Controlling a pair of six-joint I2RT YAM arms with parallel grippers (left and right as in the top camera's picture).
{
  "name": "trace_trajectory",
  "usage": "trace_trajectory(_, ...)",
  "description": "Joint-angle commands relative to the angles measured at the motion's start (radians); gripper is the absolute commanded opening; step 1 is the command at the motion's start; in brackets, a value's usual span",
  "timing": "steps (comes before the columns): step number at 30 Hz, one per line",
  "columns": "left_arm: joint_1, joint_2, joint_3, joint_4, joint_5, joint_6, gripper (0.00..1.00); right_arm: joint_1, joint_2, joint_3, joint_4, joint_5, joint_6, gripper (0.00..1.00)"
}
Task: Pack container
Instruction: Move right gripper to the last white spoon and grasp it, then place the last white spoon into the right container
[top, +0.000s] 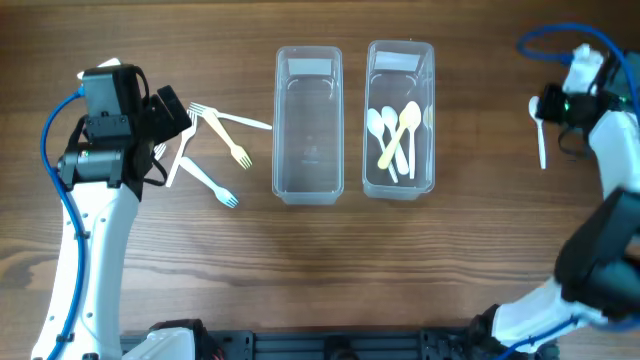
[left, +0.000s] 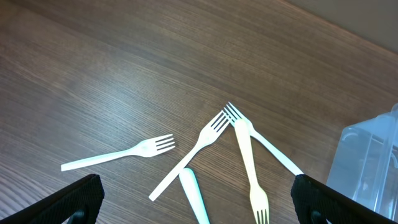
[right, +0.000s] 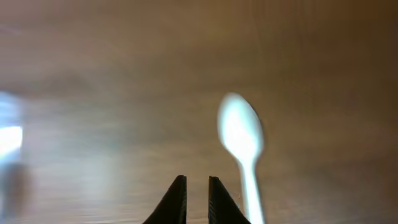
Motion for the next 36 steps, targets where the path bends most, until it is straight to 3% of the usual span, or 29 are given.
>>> trace_trajectory(1,0.005,-0.004,0.018,0.000,-0.010,0.009,1.00,0.121,-0.130,0.007,-0.013,-0.002,0.035,0.11)
trace_trajectory(3,0.005,-0.004,0.018,0.000,-0.010,0.009,1.00,0.180,-0.152,0.007,-0.036,0.124,0.043,0.12)
trace_trajectory(6,0.005,-0.004,0.018,0.000,-0.010,0.010,1.00,0.168,-0.128,0.003,-0.062,0.304,0.053,0.24)
trace_trajectory(10,0.005,-0.004,0.018,0.000,-0.010,0.009,1.00,0.050,-0.044,-0.002,-0.068,0.279,0.028,0.36)
trace_trajectory(15,0.005,-0.004,0.018,0.000,-0.010,0.009,1.00,-0.064,0.105,-0.002,-0.048,0.167,0.017,0.36)
trace_trajectory(19,0.005,-0.004,0.018,0.000,-0.010,0.010,1.00,-0.084,0.212,-0.002,-0.036,0.168,0.002,0.43)
trace_trajectory(26,0.005,-0.004,0.018,0.000,-0.009,0.009,1.00,-0.090,0.286,-0.002,-0.026,0.160,0.003,0.41)
trace_trajectory(28,0.005,-0.004,0.018,0.000,-0.010,0.009,1.00,-0.090,0.286,-0.002,-0.026,0.151,0.002,0.30)
trace_trajectory(31,0.005,-0.004,0.018,0.000,-0.010,0.009,1.00,-0.090,0.286,-0.002,-0.026,0.142,0.003,0.29)
trace_trajectory(36,0.005,-0.004,0.018,0.000,-0.010,0.010,1.00,-0.090,0.276,0.002,-0.041,0.089,0.009,0.16)
